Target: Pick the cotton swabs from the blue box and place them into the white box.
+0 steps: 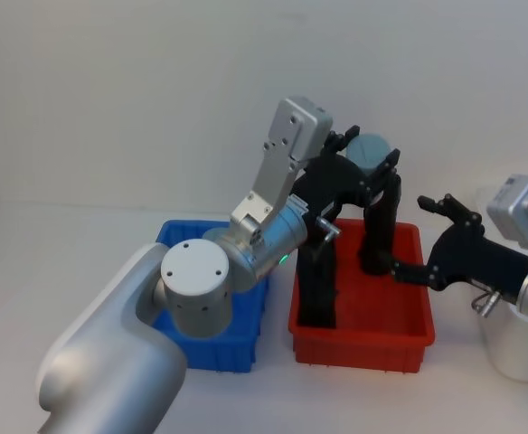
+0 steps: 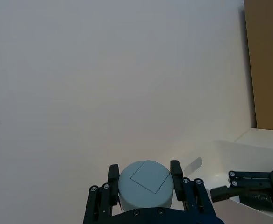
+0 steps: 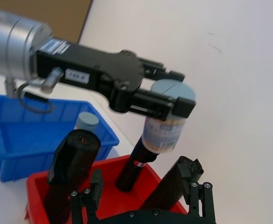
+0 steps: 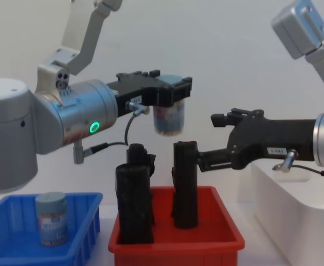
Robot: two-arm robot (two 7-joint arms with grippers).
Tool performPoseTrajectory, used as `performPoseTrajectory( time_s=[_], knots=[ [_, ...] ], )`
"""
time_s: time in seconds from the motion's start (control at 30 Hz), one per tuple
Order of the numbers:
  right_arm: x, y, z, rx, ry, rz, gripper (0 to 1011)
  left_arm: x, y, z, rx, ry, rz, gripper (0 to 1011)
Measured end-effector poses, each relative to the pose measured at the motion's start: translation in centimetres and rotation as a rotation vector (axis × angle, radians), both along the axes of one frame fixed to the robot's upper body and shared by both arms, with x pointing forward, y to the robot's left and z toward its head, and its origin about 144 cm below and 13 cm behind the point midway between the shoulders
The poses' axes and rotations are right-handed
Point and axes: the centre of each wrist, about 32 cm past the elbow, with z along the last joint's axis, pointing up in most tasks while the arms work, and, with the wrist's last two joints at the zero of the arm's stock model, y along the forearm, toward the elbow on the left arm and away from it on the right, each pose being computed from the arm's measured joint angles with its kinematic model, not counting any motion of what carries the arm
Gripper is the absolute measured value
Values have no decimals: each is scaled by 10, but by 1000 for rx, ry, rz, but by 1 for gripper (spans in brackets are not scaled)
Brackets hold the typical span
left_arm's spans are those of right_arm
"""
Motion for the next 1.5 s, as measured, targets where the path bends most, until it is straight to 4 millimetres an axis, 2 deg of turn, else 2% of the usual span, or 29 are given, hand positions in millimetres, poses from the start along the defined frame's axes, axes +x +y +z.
performPoseTrajectory(
  time_s=[0.6, 1.5],
  knots=[
    [-1, 4, -7, 56, 6, -75, 1001, -4, -3, -7, 13, 34, 6, 670],
    [17, 20, -6, 62, -1, -109, 1001, -4, -11, -1, 27, 62, -51, 670]
  ],
)
